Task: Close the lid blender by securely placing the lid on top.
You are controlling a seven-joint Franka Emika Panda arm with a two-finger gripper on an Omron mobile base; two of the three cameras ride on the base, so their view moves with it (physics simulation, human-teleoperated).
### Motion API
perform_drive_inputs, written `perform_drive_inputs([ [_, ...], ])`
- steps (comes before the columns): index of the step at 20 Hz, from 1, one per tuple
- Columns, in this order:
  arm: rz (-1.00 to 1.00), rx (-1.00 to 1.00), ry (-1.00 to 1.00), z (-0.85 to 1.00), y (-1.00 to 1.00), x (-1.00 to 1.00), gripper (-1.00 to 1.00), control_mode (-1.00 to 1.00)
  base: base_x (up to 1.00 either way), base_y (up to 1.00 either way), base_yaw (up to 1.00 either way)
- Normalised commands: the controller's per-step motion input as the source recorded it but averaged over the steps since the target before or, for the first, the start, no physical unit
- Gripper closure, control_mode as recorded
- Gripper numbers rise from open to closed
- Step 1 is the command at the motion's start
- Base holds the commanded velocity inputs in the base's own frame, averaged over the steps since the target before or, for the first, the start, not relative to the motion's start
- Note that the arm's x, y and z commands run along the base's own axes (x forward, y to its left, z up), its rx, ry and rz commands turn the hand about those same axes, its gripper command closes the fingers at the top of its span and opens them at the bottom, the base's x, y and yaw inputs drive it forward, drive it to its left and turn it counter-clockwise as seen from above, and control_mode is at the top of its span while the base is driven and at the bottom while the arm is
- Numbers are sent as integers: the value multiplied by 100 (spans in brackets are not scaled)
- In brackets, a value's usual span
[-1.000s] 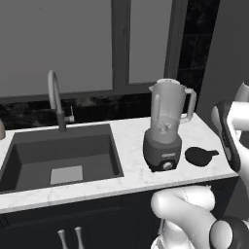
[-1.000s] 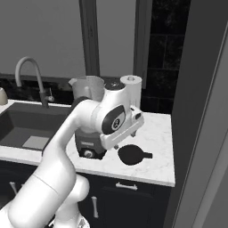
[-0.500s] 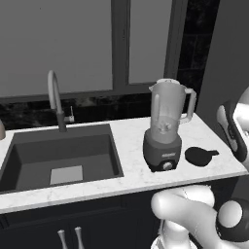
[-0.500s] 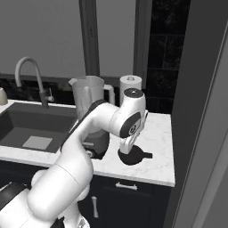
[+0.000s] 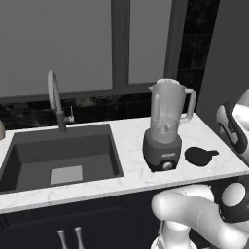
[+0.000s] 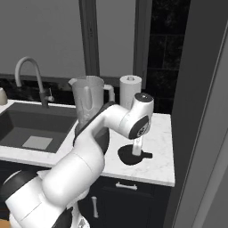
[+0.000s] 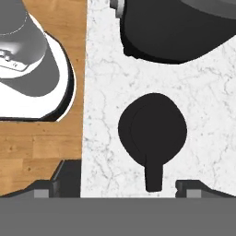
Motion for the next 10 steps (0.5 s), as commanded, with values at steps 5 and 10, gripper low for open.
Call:
perform_drive_inputs([
  [5,5,-6,0,-27,0,28,-100,-100,0,0,0],
  [10,0,-3,0,-32,-6,16,-100,-100,0,0,0],
])
